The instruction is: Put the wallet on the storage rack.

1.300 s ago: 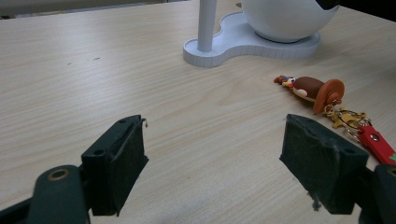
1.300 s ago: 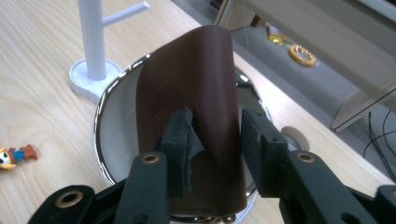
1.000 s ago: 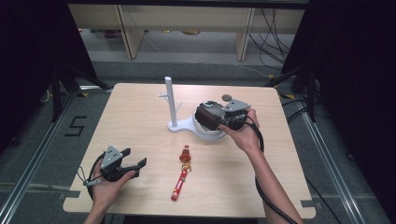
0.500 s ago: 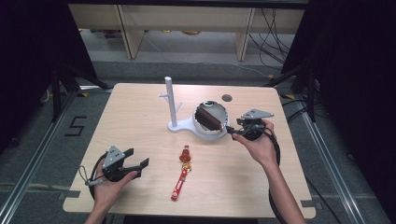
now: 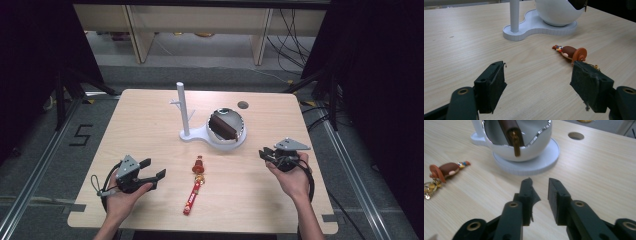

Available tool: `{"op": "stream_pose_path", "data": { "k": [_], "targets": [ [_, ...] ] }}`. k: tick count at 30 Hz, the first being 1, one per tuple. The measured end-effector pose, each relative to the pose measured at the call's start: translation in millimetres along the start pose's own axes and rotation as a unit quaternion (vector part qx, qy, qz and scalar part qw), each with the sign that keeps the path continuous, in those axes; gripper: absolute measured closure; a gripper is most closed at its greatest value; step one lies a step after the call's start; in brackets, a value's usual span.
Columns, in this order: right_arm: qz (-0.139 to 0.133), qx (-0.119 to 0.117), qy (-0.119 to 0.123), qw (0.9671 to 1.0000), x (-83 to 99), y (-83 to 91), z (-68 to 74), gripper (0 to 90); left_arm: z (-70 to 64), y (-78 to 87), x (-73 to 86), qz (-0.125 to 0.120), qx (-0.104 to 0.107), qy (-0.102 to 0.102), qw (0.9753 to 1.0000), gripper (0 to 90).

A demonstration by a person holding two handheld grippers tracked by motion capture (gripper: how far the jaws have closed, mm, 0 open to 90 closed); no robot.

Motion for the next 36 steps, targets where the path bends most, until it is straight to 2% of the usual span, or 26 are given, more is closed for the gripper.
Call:
{"op": "stream_pose_path", "data": {
  "k": [3, 5, 7, 9, 10, 12, 13, 17, 19, 20, 22, 25, 26, 27, 28, 29, 30, 31, 32, 33, 34, 35, 36],
  "targets": [
    [0.013, 0.006, -0.006, 0.9999, 7.5, 2.1, -3.1, 83.9, 0.8, 1.9, 0.9, 0.0, -0.006, 0.006, 1.0, 25.8],
    [0.013, 0.01, -0.01, 0.9998, 11.3, 1.6, -4.2, 84.3, 0.7, 2.2, 1.1, 0.0, -0.006, 0.007, 1.0, 25.7],
    [0.023, 0.017, -0.006, 0.9996, 12.1, 2.1, -4.0, 84.1, 0.9, 2.0, 1.4, -0.004, -0.002, 0.012, 0.9999, 25.6],
    [0.031, 0.016, -0.007, 0.9994, 12.3, 0.9, -5.4, 81.0, -0.1, 2.2, 0.4, 0.001, -0.004, 0.015, 0.9999, 25.5],
    [0.037, 0.019, 0.005, 0.9991, 12.2, 1.2, -7.4, 79.6, -0.1, 2.2, 0.4, 0.001, -0.004, 0.015, 0.9999, 25.5],
    [0.038, 0.02, 0.001, 0.9991, 12.0, 1.1, -7.5, 78.8, -0.9, 1.3, -1.0, 0.0, 0.002, 0.016, 0.9999, 25.5],
    [0.043, 0.017, -0.01, 0.9989, 11.4, 1.9, -7.4, 77.8, -1.5, 1.2, -1.8, 0.0, 0.001, 0.017, 0.9999, 25.5],
    [0.047, 0.018, -0.011, 0.9987, 13.4, 2.0, -10.5, 74.5, -1.8, -0.5, -3.9, 0.003, 0.001, 0.016, 0.9999, 25.5],
    [0.047, 0.022, -0.013, 0.9986, 13.9, 3.1, -10.9, 73.6, -3.7, -2.4, -4.4, 0.009, 0.006, 0.016, 0.9998, 25.3],
    [0.053, 0.017, -0.027, 0.9981, 13.2, 4.3, -9.4, 73.0, -5.3, -2.6, -5.3, 0.012, 0.01, 0.015, 0.9998, 25.3],
    [0.051, 0.013, -0.027, 0.9983, 12.3, 4.7, -9.9, 71.8, -8.3, -3.5, -7.7, 0.02, 0.016, 0.008, 0.9996, 25.1],
    [0.053, 0.02, -0.027, 0.998, 11.1, 5.5, -9.5, 71.1, -10.3, -6.4, -10.0, 0.029, 0.025, 0.005, 0.9993, 25.1],
    [0.051, 0.023, -0.018, 0.9983, 11.1, 4.6, -9.7, 70.5, -13.3, -10.1, -13.0, 0.039, 0.034, 0.006, 0.9986, 25.1],
    [0.051, 0.023, -0.018, 0.9983, 11.1, 4.6, -9.7, 70.5, -13.3, -10.1, -13.0, 0.039, 0.034, 0.006, 0.9986, 25.4],
    [0.055, 0.013, -0.027, 0.9981, 11.2, 4.4, -7.9, 69.9, -16.0, -14.4, -16.5, 0.058, 0.046, 0.003, 0.9972, 25.6],
    [0.055, 0.013, -0.027, 0.9981, 11.2, 4.4, -7.9, 69.9, -16.0, -14.4, -16.5, 0.058, 0.046, 0.003, 0.9972, 25.9],
    [0.056, 0.011, -0.028, 0.998, 12.6, 2.7, -6.8, 69.5, -19.7, -19.9, -20.0, 0.078, 0.058, 0.001, 0.9953, 26.3],
    [0.056, 0.011, -0.028, 0.998, 12.6, 2.7, -6.8, 69.5, -19.7, -19.9, -20.0, 0.078, 0.058, 0.001, 0.9953, 26.5],
    [0.055, 0.016, -0.022, 0.9981, 12.6, 3.1, -7.4, 69.4, -21.2, -23.1, -21.4, 0.088, 0.067, 0.001, 0.9938, 26.5],
    [0.066, 0.015, -0.032, 0.9972, 12.3, 3.8, -5.9, 69.2, -23.0, -26.1, -22.8, 0.095, 0.07, -0.001, 0.993, 27.3],
    [0.066, 0.015, -0.032, 0.9972, 12.3, 3.8, -5.9, 69.2, -24.2, -28.8, -24.3, 0.106, 0.077, -0.004, 0.9913, 27.3],
    [0.068, 0.014, -0.035, 0.997, 12.4, 3.7, -5.3, 69.1, -26.7, -34.3, -26.9, 0.126, 0.087, -0.006, 0.9882, 28.5],
    [0.069, 0.016, -0.035, 0.9969, 12.3, 3.9, -5.2, 68.9, -27.9, -36.7, -28.1, 0.132, 0.09, -0.012, 0.9871, 29.3]
  ]
}}
Point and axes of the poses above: each handheld gripper's, and its own axes: y roughly backward along the jaws, x roughly out of its underside, z roughly to its left, the point moved 1 cm from there along -y, roughly forward along the jaws, and after that the axes turned 6 degrees about x, right-handed, at the moved point
